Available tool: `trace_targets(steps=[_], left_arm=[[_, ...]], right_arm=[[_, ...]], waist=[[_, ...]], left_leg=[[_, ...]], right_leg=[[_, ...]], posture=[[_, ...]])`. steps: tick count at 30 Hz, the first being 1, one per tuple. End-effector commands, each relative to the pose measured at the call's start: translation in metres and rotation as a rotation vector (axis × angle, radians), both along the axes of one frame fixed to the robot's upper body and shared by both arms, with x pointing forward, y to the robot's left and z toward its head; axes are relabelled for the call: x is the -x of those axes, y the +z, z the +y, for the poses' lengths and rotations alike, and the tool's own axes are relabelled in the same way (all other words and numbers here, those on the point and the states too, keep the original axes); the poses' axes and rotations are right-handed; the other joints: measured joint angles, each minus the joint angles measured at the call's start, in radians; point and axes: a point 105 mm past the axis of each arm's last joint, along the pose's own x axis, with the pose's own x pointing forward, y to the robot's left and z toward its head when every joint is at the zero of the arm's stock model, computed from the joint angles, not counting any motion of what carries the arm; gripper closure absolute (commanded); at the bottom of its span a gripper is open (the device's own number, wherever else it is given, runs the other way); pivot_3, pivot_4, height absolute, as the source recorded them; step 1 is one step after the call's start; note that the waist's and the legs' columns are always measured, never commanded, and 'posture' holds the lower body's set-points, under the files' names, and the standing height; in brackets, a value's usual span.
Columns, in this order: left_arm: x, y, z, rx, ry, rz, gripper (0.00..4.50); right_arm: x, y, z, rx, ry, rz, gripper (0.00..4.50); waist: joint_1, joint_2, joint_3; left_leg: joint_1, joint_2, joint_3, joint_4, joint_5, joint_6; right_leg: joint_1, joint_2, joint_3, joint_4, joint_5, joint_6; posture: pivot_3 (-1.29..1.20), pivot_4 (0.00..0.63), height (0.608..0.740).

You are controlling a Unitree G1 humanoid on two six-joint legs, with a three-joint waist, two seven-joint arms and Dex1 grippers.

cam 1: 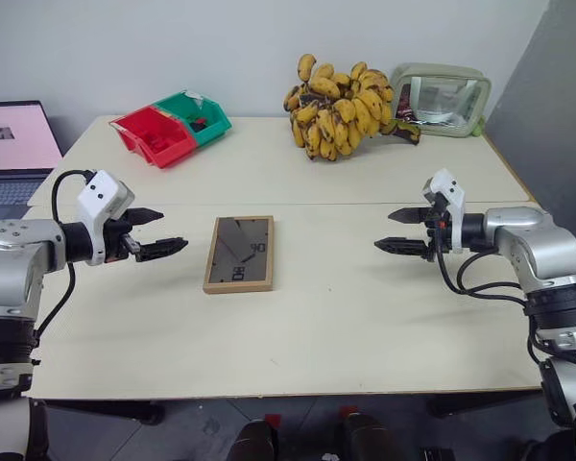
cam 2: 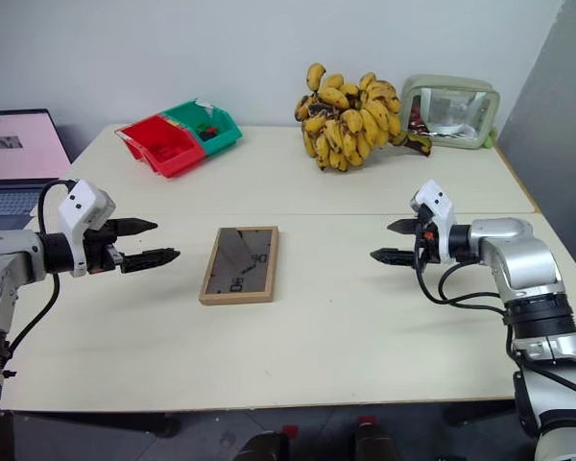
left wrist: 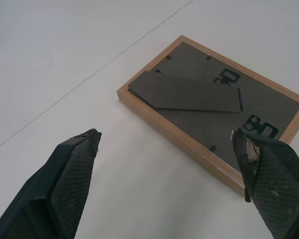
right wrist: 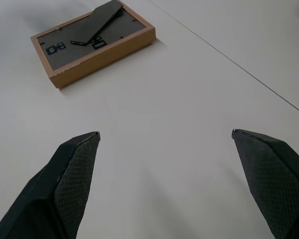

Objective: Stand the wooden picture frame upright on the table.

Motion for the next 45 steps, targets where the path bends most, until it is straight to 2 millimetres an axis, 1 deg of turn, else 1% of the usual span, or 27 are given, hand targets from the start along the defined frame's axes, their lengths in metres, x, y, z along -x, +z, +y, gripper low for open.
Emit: trace_targets(steps=[1, 4, 6, 8, 11, 13, 14, 16, 19, 21, 22, 23, 25, 26, 30, 31, 32, 33, 37, 41, 43, 45], left_arm=[[-0.003, 0.006, 0.003, -0.068, 0.001, -0.059, 0.00], [-0.001, 0.008, 0.002, -0.021, 0.002, -0.041, 0.00], [-0.001, 0.007, 0.008, -0.031, 0.026, -0.051, 0.00], [0.004, 0.001, 0.010, -0.049, 0.012, -0.029, 0.00], [0.005, 0.000, 0.012, -0.024, 0.024, -0.030, 0.00], [0.002, 0.002, 0.017, -0.008, 0.062, -0.053, 0.35], [0.000, 0.000, 0.021, -0.015, 0.084, -0.061, 0.44], [-0.002, -0.003, 0.027, -0.028, 0.114, -0.070, 0.86], [-0.010, -0.008, 0.037, -0.052, 0.180, -0.102, 1.60], [-0.018, -0.016, 0.042, -0.073, 0.248, -0.117, 1.94], [-0.022, -0.019, 0.042, -0.083, 0.264, -0.127, 2.18], [-0.027, -0.022, 0.042, -0.095, 0.295, -0.145, 2.32], [-0.038, -0.028, 0.036, -0.097, 0.324, -0.167, 2.83], [-0.043, -0.032, 0.033, -0.093, 0.344, -0.172, 3.01], [-0.059, -0.055, 0.011, -0.067, 0.373, -0.147, 3.91], [-0.061, -0.061, 0.002, -0.062, 0.359, -0.130, 3.98], [-0.062, -0.066, -0.004, -0.061, 0.352, -0.119, 4.35], [-0.064, -0.070, -0.008, -0.054, 0.353, -0.104, 4.48], [-0.061, -0.087, -0.027, -0.035, 0.303, -0.011, 4.48], [-0.051, -0.093, -0.056, 0.019, 0.197, 0.062, 4.48], [-0.046, -0.093, -0.070, 0.040, 0.151, 0.083, 4.48], [-0.039, -0.094, -0.086, 0.049, 0.096, 0.106, 4.48]], right_arm=[[-0.004, 0.013, 0.003, 0.019, 0.003, -0.074, 0.01], [0.000, 0.009, 0.002, 0.047, 0.028, -0.076, 0.01], [0.000, 0.011, 0.002, 0.045, 0.024, -0.078, 0.01], [0.000, 0.014, 0.009, 0.041, 0.055, -0.079, 0.01], [-0.003, 0.014, 0.015, 0.028, 0.075, -0.079, 0.01], [-0.010, 0.014, 0.022, -0.004, 0.055, -0.080, 0.38], [-0.013, 0.014, 0.027, -0.015, 0.050, -0.084, 0.46], [-0.019, 0.011, 0.033, -0.021, 0.032, -0.091, 0.93], [-0.024, 0.000, 0.041, -0.009, 0.020, -0.093, 1.80], [-0.031, -0.009, 0.049, 0.006, -0.011, -0.102, 2.24], [-0.035, -0.013, 0.053, 0.013, -0.022, -0.110, 2.47], [-0.041, -0.017, 0.058, 0.026, -0.045, -0.125, 2.64], [-0.048, -0.023, 0.069, 0.040, -0.066, -0.147, 3.22], [-0.051, -0.026, 0.075, 0.043, -0.073, -0.154, 3.46], [-0.059, -0.039, 0.102, 0.028, -0.107, -0.156, 4.49], [-0.060, -0.042, 0.110, 0.030, -0.107, -0.158, 4.50], [-0.060, -0.045, 0.117, 0.027, -0.107, -0.158, 4.50], [-0.061, -0.047, 0.123, 0.020, -0.113, -0.155, 4.50], [-0.061, -0.058, 0.144, 0.036, -0.135, -0.150, 4.50], [-0.051, -0.064, 0.166, 0.018, -0.080, -0.133, 4.50], [-0.048, -0.066, 0.170, 0.019, -0.061, -0.128, 4.50], [-0.047, -0.067, 0.168, 0.023, -0.057, -0.132, 4.50]], waist=[[0.000, 0.000, 0.000], [-0.001, 0.000, 0.000], [0.000, 0.000, 0.000], [-0.001, 0.000, 0.000], [-0.004, 0.000, 0.000], [-0.003, 0.000, 0.000], [-0.003, 0.000, 0.000], [-0.003, 0.000, 0.000], [-0.001, 0.000, 0.000], [0.000, 0.000, 0.000], [0.000, 0.000, 0.000], [0.000, 0.000, 0.000], [0.001, 0.000, 0.000], [0.001, 0.000, 0.000], [0.000, 0.000, 0.000], [0.000, 0.000, 0.000], [-0.001, 0.000, 0.000], [-0.001, 0.000, 0.000], [-0.004, 0.000, 0.000], [-0.005, 0.000, 0.000], [-0.004, 0.000, -0.001], [0.001, 0.000, -0.001]], left_leg=[[0.000, 0.000, 0.000, 0.000, 0.000, 0.000], [0.000, 0.000, 0.000, 0.000, 0.000, 0.000], [-0.001, 0.000, 0.000, 0.000, 0.000, 0.000], [-0.001, 0.000, 0.000, 0.000, 0.000, 0.000], [-0.001, 0.001, 0.000, 0.000, 0.000, 0.000], [-0.001, 0.001, -0.001, 0.000, 0.000, 0.000], [-0.001, 0.001, -0.001, 0.001, 0.000, 0.000], [0.000, 0.001, 0.000, 0.001, 0.000, 0.000], [-0.001, 0.000, -0.001, 0.001, 0.000, 0.000], [-0.001, 0.000, -0.001, 0.001, 0.000, 0.000], [-0.001, 0.000, -0.001, 0.001, 0.000, 0.000], [-0.001, 0.000, -0.001, 0.001, 0.000, 0.000], [-0.001, -0.001, -0.001, 0.002, 0.000, 0.000], [-0.001, -0.001, -0.001, 0.002, 0.000, 0.000], [-0.002, -0.001, -0.001, 0.002, 0.000, 0.000], [-0.002, -0.001, -0.001, 0.002, 0.000, 0.000], [-0.002, -0.001, -0.001, 0.002, 0.000, 0.000], [-0.002, -0.001, -0.001, 0.002, 0.000, 0.000], [-0.004, -0.001, 0.000, 0.003, 0.000, 0.000], [-0.004, -0.001, 0.000, 0.002, 0.000, 0.000], [-0.004, -0.001, 0.000, 0.002, 0.000, 0.000], [-0.004, -0.001, -0.001, 0.003, 0.000, -0.001]], right_leg=[[0.000, 0.000, 0.000, 0.000, 0.000, 0.000], [-0.001, 0.000, 0.000, 0.000, 0.000, 0.000], [-0.001, 0.000, 0.000, 0.000, 0.000, 0.000], [-0.001, 0.000, 0.000, 0.000, 0.000, 0.000], [-0.001, 0.000, 0.000, 0.000, 0.000, 0.000], [-0.001, 0.000, -0.001, 0.001, 0.000, 0.000], [-0.001, 0.000, -0.001, 0.001, 0.000, 0.000], [-0.001, 0.000, 0.000, 0.001, 0.000, 0.000], [-0.001, 0.000, -0.001, 0.001, 0.000, 0.000], [-0.001, 0.000, -0.001, 0.001, 0.000, 0.000], [-0.001, 0.000, -0.001, 0.001, 0.000, 0.000], [-0.001, -0.001, -0.001, 0.001, 0.000, 0.000], [-0.001, -0.001, -0.001, 0.003, 0.000, 0.000], [-0.001, -0.001, -0.001, 0.003, 0.000, 0.000], [-0.002, -0.001, -0.001, 0.004, 0.000, 0.000], [-0.002, -0.001, -0.001, 0.004, 0.000, 0.000], [-0.003, -0.001, -0.001, 0.005, 0.000, 0.000], [-0.004, -0.001, -0.001, 0.006, 0.000, 0.000], [-0.008, -0.001, 0.001, 0.010, 0.000, 0.000], [-0.009, -0.001, 0.001, 0.011, 0.000, 0.000], [-0.009, -0.001, 0.001, 0.011, 0.000, 0.000], [-0.008, -0.001, 0.000, 0.010, 0.000, 0.000]], posture=[[0.00, 0.150, 0.740], [0.00, 0.150, 0.740], [0.00, 0.150, 0.740], [0.00, 0.150, 0.740], [0.00, 0.150, 0.740], [0.00, 0.150, 0.740], [0.00, 0.150, 0.740], [0.00, 0.150, 0.740], [0.00, 0.150, 0.740], [0.00, 0.150, 0.740], [0.00, 0.150, 0.740], [0.00, 0.150, 0.740], [0.00, 0.150, 0.740], [0.00, 0.150, 0.740], [0.00, 0.150, 0.740], [0.00, 0.150, 0.740], [0.00, 0.150, 0.740], [0.00, 0.150, 0.740], [0.00, 0.150, 0.740], [0.00, 0.150, 0.740], [0.00, 0.150, 0.740], [0.00, 0.150, 0.740]])
